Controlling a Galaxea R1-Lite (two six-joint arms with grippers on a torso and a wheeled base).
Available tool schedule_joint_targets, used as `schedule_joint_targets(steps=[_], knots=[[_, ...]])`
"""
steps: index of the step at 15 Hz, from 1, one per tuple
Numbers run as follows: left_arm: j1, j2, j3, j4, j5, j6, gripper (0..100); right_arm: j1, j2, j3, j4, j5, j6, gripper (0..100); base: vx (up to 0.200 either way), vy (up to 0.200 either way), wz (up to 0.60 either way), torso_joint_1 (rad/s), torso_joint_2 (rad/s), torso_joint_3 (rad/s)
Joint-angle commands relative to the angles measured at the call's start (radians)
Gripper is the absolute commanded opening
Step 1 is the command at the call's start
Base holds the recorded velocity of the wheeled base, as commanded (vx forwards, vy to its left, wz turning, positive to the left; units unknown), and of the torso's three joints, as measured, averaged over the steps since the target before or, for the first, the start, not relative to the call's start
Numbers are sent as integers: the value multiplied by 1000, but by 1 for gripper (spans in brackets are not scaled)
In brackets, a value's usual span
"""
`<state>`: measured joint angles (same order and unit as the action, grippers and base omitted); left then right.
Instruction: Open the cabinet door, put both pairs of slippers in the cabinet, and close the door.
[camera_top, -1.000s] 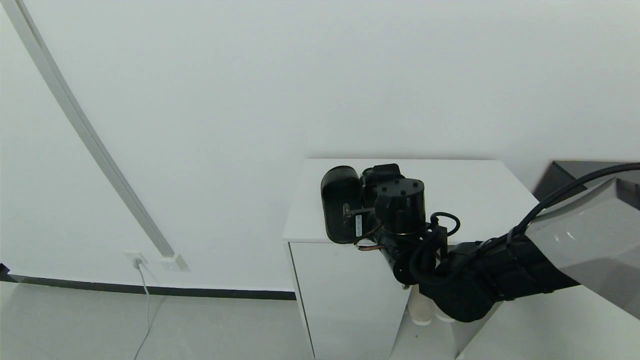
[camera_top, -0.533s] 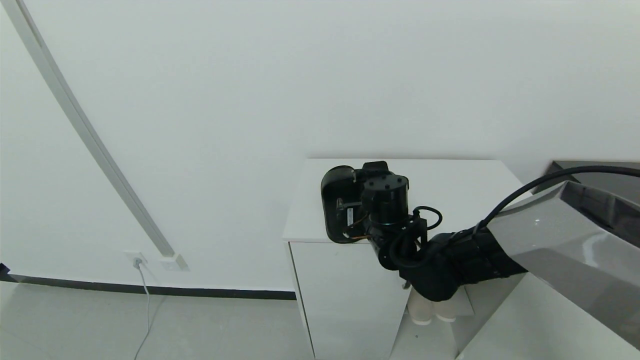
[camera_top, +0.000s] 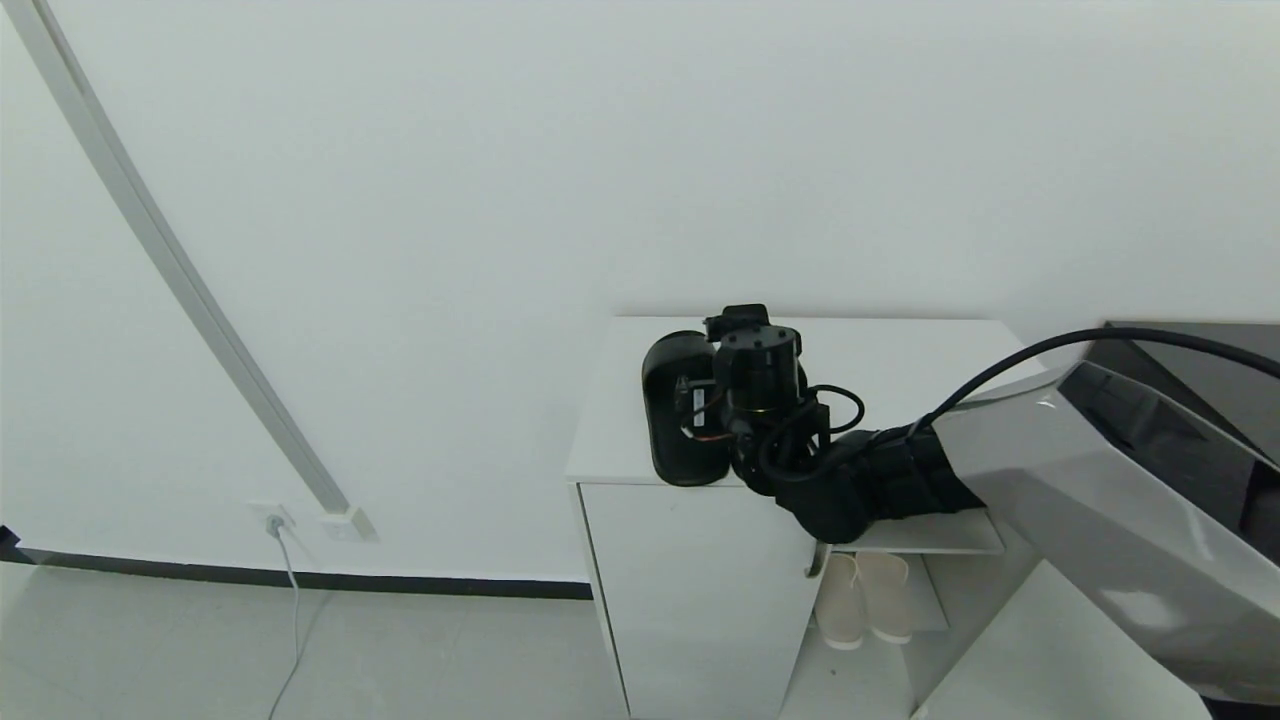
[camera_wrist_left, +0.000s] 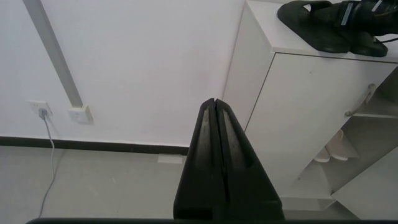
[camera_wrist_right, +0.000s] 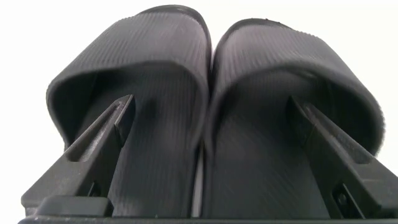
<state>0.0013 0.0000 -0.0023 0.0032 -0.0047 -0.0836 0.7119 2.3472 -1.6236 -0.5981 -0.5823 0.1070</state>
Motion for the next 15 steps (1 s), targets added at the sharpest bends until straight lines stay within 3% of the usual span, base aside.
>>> schedule_joint_targets(steps=[1, 7, 8, 15], knots=[[0, 0, -1, 0, 0, -1, 0, -14, 46, -73, 26, 1, 0, 100, 0, 0, 0, 0, 0, 0], [0, 0, 1, 0, 0, -2, 0, -17, 115, -205, 89, 1, -1, 100, 0, 0, 0, 0, 0, 0], [0, 0, 1, 0, 0, -2, 0, -17, 115, -205, 89, 1, -1, 0, 0, 0, 0, 0, 0, 0], [0, 0, -1, 0, 0, -2, 0, -17, 115, -208, 86, -2, -10, 0, 0, 0, 0, 0, 0, 0]])
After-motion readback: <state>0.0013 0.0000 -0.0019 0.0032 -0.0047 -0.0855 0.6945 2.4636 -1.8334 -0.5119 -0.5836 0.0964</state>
